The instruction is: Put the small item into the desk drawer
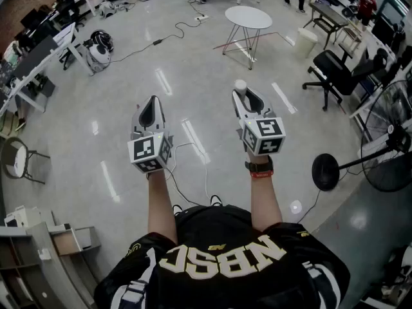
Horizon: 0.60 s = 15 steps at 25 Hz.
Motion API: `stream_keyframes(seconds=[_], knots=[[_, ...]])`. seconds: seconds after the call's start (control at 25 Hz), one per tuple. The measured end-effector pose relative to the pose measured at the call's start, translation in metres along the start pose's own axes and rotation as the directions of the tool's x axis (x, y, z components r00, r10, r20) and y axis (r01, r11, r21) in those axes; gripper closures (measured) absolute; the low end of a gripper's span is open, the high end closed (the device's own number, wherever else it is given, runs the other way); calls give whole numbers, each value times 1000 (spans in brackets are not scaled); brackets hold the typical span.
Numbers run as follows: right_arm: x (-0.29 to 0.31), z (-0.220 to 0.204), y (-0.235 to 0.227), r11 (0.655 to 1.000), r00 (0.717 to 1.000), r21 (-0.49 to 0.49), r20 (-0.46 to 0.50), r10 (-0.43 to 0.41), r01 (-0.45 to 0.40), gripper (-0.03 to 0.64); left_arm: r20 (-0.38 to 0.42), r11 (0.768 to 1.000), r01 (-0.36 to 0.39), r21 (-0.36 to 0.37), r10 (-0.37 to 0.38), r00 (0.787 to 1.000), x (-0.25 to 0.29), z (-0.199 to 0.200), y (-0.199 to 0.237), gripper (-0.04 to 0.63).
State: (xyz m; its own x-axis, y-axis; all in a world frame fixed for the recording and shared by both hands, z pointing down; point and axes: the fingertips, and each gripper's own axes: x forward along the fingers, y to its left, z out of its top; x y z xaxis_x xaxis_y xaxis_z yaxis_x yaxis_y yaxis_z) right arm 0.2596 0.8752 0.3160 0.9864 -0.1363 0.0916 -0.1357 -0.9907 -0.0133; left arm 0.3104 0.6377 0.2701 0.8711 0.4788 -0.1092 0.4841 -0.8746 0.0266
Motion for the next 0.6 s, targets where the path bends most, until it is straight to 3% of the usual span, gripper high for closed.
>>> stream_keyframes(seconds=[0.16,0.32,0.48,0.6], knots=[[24,-2,24,997,997,9,-5,78,-78,485,26,999,-42,-11,43,999,-12,-3,23,583],[58,-8,76,972,971,18,-25,236,-236,485,14,981,-193,-8,193,981,-51,-9,68,583],[93,-4,173,899,897,23,-58,438,-437,488,-2,937,-349,29,349,937,-101,-2,133,583],[107,1,258,816,815,43,-35,578,-577,488,-6,882,-470,41,471,882,-150,5,186,583]])
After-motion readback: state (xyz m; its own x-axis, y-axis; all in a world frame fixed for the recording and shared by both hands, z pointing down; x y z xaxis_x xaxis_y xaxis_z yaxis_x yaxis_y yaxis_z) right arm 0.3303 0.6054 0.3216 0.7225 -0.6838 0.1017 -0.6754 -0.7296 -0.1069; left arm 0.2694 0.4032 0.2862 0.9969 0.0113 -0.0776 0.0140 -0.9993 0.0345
